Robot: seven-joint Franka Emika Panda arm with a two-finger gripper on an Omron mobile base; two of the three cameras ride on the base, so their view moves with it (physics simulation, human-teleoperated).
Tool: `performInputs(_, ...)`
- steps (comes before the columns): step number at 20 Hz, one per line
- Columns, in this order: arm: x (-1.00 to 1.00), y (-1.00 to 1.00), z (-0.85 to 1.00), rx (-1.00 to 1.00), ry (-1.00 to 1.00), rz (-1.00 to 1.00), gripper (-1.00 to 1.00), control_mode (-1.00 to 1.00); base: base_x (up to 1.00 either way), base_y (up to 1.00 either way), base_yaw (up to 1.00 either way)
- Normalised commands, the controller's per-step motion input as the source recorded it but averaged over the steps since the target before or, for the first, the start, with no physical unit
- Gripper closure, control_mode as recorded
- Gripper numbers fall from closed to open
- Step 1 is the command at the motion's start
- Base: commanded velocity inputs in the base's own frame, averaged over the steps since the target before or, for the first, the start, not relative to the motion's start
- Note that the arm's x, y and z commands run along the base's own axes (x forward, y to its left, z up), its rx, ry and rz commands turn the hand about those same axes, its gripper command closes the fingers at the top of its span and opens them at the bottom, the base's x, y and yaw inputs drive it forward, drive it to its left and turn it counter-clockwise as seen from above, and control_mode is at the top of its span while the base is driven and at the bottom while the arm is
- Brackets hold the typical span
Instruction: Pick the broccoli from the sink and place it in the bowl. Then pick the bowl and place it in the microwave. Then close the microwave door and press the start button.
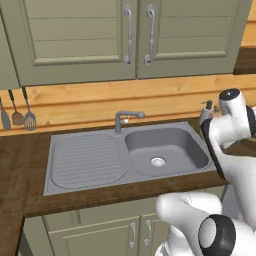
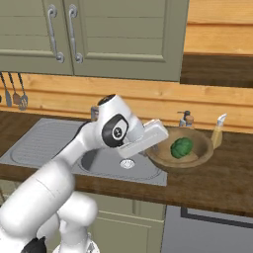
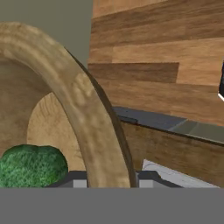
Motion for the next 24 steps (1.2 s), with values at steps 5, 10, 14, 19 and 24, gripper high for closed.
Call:
performInputs(5,-0.42,0.95,1.0,0.08,0.07,0.22,1.0,-1.0,0.0,0.0,0.0)
performInputs(10,-0.25,1.0,1.0,0.0,0.0,0.21,1.0,-1.0,0.0,0.0,0.0)
performInputs(14,-0.46,0.87,0.58,0.1,0.0,0.21,1.0,-1.0,0.0,0.0,0.0)
performInputs(19,-0.4,0.65,0.16,0.12,0.0,0.23,1.0,-1.0,0.0,0.0,0.0)
performInputs(24,-0.19,0.25,0.0,0.0,0.02,0.04,1.0,1.0,-0.2,0.05,0.0)
